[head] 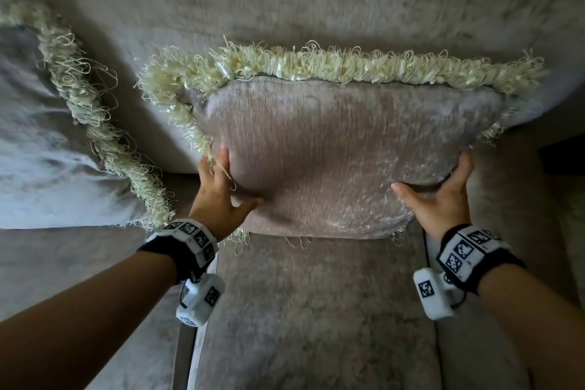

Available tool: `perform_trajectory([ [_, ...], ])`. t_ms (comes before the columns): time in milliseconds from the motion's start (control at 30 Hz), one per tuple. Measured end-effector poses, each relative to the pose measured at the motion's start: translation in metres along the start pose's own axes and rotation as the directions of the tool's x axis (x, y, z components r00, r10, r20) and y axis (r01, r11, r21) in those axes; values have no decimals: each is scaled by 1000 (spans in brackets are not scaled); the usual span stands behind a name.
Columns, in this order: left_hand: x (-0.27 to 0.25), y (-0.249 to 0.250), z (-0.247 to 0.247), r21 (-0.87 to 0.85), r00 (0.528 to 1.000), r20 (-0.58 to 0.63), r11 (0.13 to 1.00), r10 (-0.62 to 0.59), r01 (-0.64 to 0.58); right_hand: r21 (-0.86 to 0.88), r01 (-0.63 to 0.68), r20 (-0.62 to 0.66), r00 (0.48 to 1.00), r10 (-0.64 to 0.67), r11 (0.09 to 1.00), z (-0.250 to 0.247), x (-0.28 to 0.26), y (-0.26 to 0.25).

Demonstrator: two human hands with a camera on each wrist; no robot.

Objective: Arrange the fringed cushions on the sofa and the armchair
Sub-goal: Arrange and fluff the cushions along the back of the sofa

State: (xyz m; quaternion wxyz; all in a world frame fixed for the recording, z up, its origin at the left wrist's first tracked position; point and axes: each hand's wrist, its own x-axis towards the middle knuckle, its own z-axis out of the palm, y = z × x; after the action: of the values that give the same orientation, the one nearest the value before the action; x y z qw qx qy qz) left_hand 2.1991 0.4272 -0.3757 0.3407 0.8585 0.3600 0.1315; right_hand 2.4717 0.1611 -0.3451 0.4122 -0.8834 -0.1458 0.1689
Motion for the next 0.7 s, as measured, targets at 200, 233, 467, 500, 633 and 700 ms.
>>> perform_trajectory([
  [200, 10, 0, 12, 153, 992, -6, 981, -122, 122, -80, 4, 15, 1000, -3, 997, 6, 6, 4],
  [233, 8, -4, 11, 154, 992, -8, 980, -125, 124, -92, 19, 19, 1000, -17, 996, 4, 4, 6],
  [467, -19, -21, -4, 111, 984, -178, 993, -16, 36, -151, 261, -132, 951, -281, 953, -24, -24, 5],
  [500, -22, -22, -7, 135, 970, -236, 990, 61, -30, -159, 316, -147, 929, -339, 935, -29, -28, 0],
  [633, -44, -12, -13, 204, 917, -347, 970, 198, -132, -227, 518, -144, 820, -554, 825, -39, -32, -51],
  [700, -56, -12, -10, 198, 934, -309, 973, 179, -121, -373, 565, -14, 790, -613, 736, -42, -24, -79],
])
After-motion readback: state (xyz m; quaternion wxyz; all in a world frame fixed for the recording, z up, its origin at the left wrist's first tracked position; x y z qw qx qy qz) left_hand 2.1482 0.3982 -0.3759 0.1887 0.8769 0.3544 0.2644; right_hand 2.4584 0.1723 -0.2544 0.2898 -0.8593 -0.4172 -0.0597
